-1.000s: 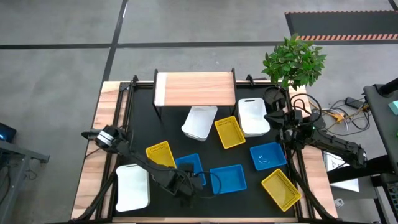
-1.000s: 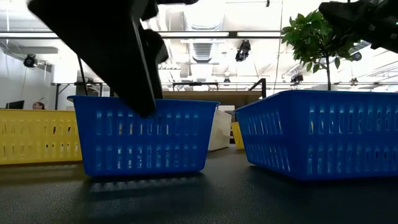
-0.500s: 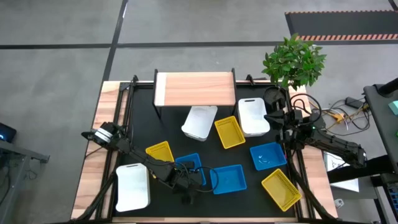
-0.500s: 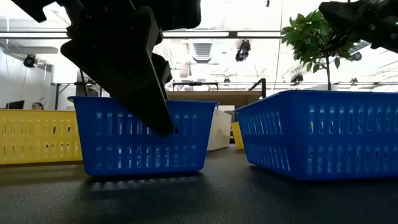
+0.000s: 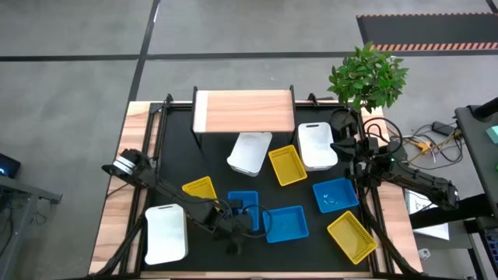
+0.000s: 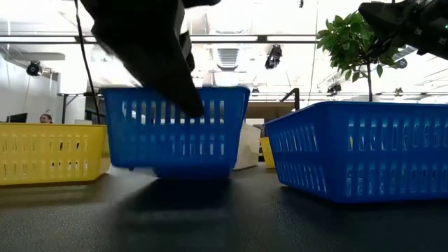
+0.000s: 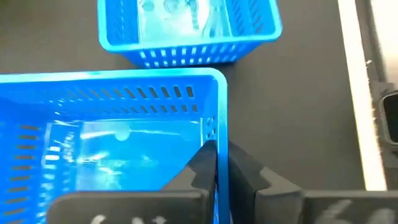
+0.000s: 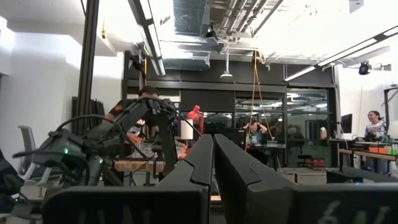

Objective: Stack baskets on shelf by color
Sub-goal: Put the left blue bin on the shelf

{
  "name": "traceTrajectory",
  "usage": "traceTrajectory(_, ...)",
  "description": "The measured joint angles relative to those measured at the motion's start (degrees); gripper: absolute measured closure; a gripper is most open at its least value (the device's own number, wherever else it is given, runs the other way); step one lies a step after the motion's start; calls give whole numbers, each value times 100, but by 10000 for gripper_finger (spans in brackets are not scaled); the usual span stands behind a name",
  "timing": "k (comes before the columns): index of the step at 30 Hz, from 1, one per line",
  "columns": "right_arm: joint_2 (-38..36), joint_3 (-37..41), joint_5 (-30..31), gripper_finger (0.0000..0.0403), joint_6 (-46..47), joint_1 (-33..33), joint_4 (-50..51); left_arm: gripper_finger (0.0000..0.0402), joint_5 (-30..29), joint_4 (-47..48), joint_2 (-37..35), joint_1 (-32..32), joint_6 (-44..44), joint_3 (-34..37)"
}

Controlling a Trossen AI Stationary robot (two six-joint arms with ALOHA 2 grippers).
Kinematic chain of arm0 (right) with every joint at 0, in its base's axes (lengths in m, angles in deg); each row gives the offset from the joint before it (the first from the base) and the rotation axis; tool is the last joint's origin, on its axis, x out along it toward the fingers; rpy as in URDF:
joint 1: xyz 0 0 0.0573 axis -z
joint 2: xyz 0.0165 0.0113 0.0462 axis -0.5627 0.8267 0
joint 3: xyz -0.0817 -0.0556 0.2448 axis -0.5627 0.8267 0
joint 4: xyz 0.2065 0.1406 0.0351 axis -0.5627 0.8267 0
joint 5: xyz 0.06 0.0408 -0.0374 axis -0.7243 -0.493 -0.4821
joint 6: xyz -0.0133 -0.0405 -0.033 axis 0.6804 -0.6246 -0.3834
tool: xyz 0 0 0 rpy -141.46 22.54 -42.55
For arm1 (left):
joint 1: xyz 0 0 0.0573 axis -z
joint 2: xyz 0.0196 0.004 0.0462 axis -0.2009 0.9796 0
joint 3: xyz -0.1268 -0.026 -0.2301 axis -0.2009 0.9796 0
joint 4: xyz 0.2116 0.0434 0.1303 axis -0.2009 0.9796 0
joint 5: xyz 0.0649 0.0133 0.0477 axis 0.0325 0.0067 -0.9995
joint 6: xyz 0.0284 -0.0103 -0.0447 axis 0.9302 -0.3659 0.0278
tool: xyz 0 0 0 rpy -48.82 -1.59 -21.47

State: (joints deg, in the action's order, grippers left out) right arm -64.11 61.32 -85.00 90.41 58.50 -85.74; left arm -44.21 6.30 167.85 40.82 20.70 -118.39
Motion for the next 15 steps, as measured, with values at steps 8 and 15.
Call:
traceTrajectory(8, 0, 0, 2, 394, -23, 2, -4, 401, -46, 168, -445, 2, 74, -112)
traceTrajectory(15, 0, 0, 4, 394, -23, 2, -17, 401, -73, 156, -872, 7, 787, -529)
